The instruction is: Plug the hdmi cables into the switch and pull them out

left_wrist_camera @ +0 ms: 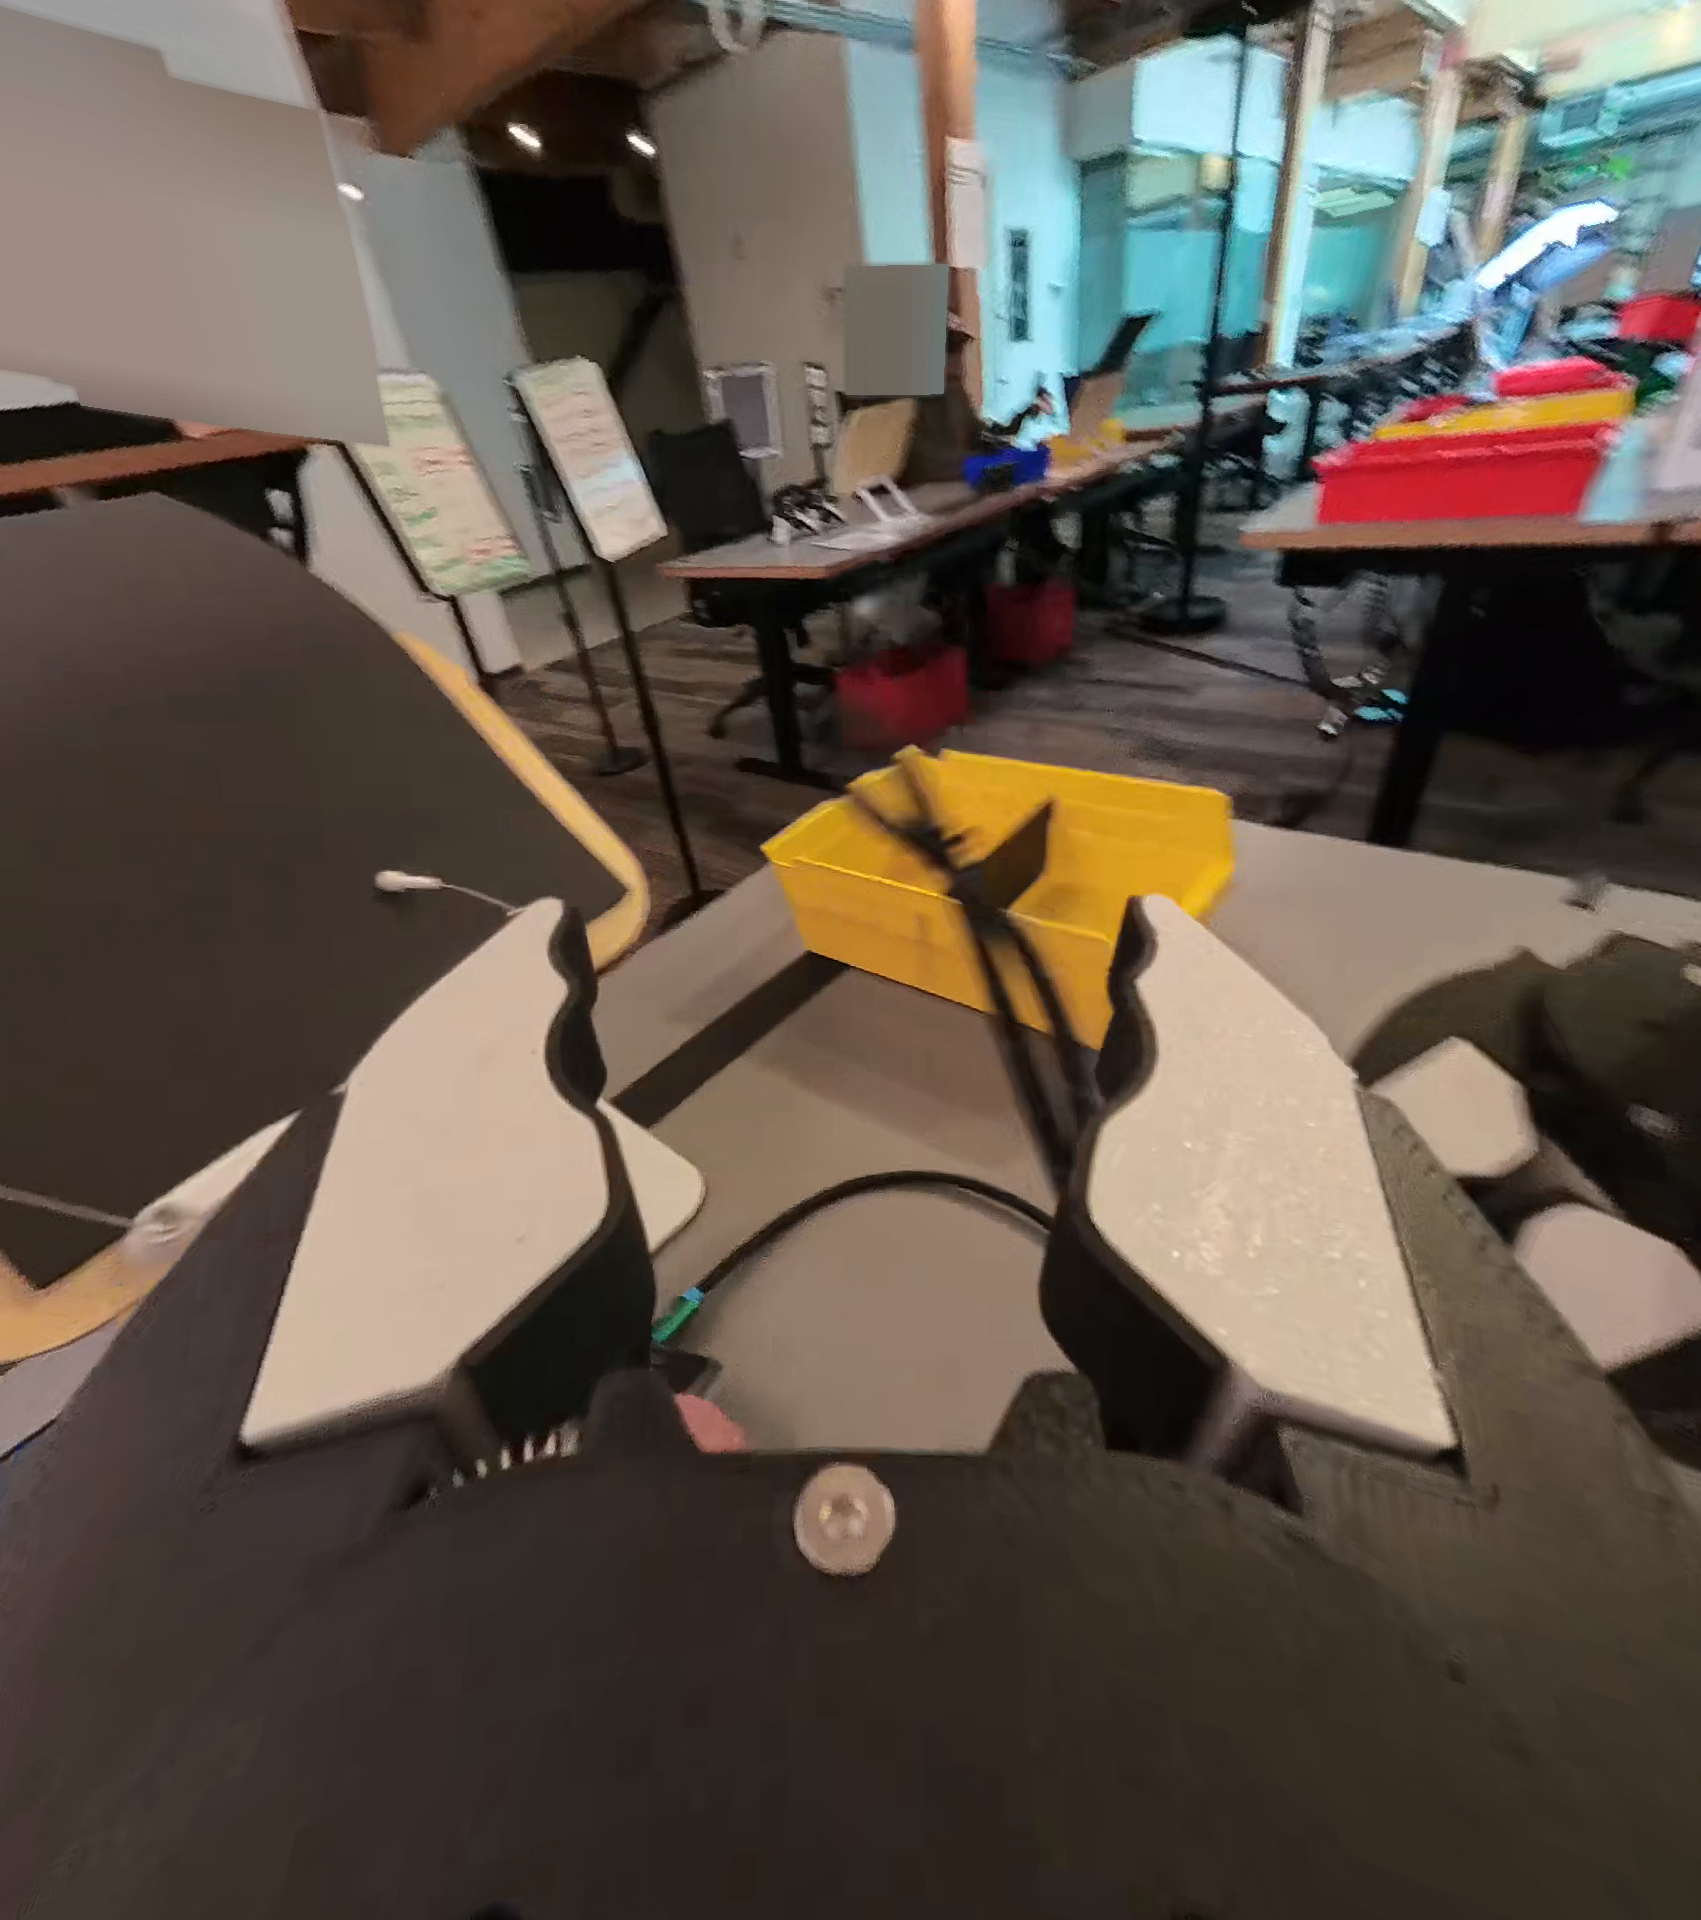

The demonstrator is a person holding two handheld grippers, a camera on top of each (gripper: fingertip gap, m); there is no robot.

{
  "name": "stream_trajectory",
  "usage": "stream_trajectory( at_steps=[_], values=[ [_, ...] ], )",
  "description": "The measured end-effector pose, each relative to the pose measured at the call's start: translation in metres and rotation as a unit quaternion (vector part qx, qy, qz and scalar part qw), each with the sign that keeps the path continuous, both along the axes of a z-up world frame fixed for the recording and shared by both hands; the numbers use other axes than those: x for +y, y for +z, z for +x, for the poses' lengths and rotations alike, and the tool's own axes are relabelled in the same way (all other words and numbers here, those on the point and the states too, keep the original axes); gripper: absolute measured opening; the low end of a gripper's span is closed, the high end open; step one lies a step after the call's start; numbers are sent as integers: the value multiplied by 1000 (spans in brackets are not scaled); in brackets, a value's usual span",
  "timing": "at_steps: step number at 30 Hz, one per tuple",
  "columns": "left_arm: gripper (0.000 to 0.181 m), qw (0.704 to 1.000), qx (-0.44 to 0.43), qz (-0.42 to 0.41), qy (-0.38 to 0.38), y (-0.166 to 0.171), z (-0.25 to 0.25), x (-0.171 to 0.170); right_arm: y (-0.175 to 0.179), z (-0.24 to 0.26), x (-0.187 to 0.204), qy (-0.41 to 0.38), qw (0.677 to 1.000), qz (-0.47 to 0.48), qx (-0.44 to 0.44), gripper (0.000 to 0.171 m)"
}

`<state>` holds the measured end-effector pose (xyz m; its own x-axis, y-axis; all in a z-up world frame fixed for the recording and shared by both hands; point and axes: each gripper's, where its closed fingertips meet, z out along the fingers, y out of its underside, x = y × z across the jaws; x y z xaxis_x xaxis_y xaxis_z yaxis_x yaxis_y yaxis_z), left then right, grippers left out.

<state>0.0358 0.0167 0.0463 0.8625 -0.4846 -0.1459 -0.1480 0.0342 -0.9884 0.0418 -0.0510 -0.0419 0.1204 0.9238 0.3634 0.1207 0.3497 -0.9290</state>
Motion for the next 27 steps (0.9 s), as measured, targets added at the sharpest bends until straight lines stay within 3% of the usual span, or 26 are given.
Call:
stream_trajectory(
  at_steps=[2, 5, 9, 19, 25, 27],
  values=[
    [87, 999, 31, -16, -35, -10, 14, -7, 2, 0, 2, -1, 1000, 4, 8, 0],
    [73, 999, 26, -14, -13, -14, -1, -1, 6, 2, 4, -3, 1000, 2, 18, 0],
    [80, 993, -23, -103, -45, -39, -14, 2, 2, 3, 5, 4, 1000, -17, 20, 0],
    [70, 981, -86, -156, -75, -70, -24, -6, -20, -4, 0, 18, 999, -35, 4, 0],
    [85, 981, -24, -174, -86, -89, 4, -24, -22, -1, 13, -3, 999, -41, 1, 0],
    [75, 984, -24, -157, -83, -89, 10, -30, -23, -1, 14, -2, 999, -33, -3, 0]
  ],
)
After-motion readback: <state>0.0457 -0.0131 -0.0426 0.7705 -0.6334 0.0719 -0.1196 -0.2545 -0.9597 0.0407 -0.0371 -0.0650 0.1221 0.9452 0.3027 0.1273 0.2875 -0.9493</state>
